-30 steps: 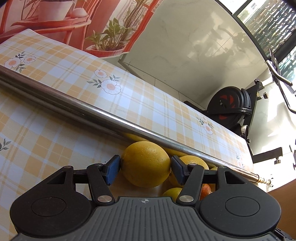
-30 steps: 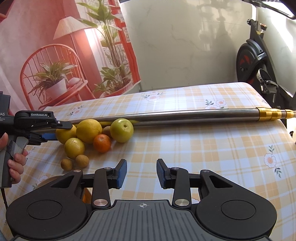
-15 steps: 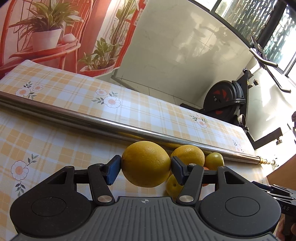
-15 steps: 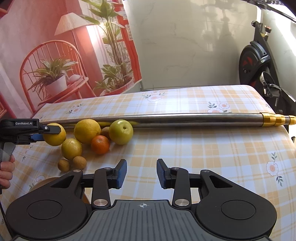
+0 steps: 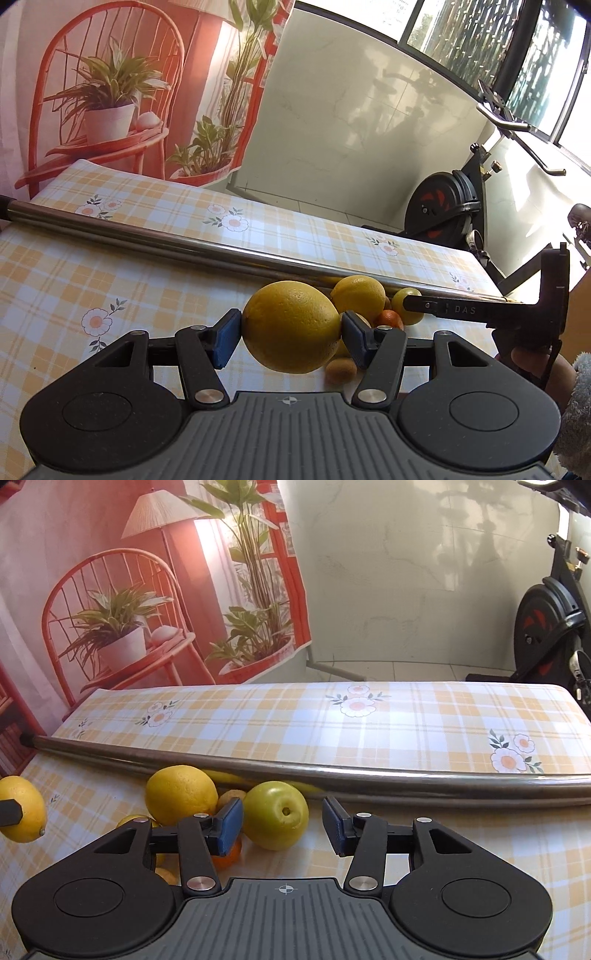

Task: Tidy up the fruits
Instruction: 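Grasp the green apple with the right gripper while the left gripper lifts the citrus, then lower the yellow citrus onto the plate with the left gripper while the right carries the apple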

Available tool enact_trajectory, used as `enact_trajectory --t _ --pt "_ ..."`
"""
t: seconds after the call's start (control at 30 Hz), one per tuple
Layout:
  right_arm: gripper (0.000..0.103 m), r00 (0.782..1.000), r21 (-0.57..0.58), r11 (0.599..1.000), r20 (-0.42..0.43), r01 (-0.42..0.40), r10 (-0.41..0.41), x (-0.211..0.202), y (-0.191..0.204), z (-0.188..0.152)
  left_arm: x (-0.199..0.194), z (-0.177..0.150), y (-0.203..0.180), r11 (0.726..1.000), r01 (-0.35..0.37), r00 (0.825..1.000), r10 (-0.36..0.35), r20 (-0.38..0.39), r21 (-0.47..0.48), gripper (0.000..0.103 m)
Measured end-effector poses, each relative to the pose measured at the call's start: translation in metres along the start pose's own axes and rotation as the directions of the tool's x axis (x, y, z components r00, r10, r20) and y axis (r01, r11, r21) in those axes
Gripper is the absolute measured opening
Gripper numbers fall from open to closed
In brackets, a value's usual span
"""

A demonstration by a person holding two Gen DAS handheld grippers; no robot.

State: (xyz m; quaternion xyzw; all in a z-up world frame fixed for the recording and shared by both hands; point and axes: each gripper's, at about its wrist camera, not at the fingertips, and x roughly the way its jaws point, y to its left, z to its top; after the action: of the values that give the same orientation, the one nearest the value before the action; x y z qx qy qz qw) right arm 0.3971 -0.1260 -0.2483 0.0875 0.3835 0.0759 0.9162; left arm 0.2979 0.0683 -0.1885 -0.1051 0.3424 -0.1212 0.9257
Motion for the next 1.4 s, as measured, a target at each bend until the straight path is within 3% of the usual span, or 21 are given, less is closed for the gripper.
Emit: enact_trajectory --t 0.2,0.47,0.73,1.13,1.4 --pt "0.049 0.999 0.000 1.000 -0.036 -0.010 0.010 0.018 0.003 0.000 -0.002 -0.004 -0.003 1.000 0.017 1.000 -0.017 -0.007 0.019 0.062" --pt "0.043 0.999 0.017 1.000 -0.047 -0.014 0.015 0.017 0.007 -0.001 -0.005 -0.012 -0.006 0.998 0.040 0.999 -0.039 -0.024 0.041 0.062" --pt "0.043 0.999 0.107 0.994 -0.022 -0.033 0.035 -0.018 0.001 -0.015 -0.012 -0.016 -0.013 0.996 0.055 0.998 -0.053 -0.033 0.071 0.062" --pt "0.043 0.997 0.172 0.982 0.019 -0.081 0.079 -0.090 -0.010 -0.060 -0.001 -0.034 -0.040 0.971 0.102 0.991 -0.081 -0.102 0.218 0.062" --pt "0.043 0.999 0.084 0.996 0.007 -0.036 0.036 -0.117 0.000 -0.088 0.021 -0.053 -0.052 0.958 0.118 0.982 -0.073 -0.175 0.260 0.062"
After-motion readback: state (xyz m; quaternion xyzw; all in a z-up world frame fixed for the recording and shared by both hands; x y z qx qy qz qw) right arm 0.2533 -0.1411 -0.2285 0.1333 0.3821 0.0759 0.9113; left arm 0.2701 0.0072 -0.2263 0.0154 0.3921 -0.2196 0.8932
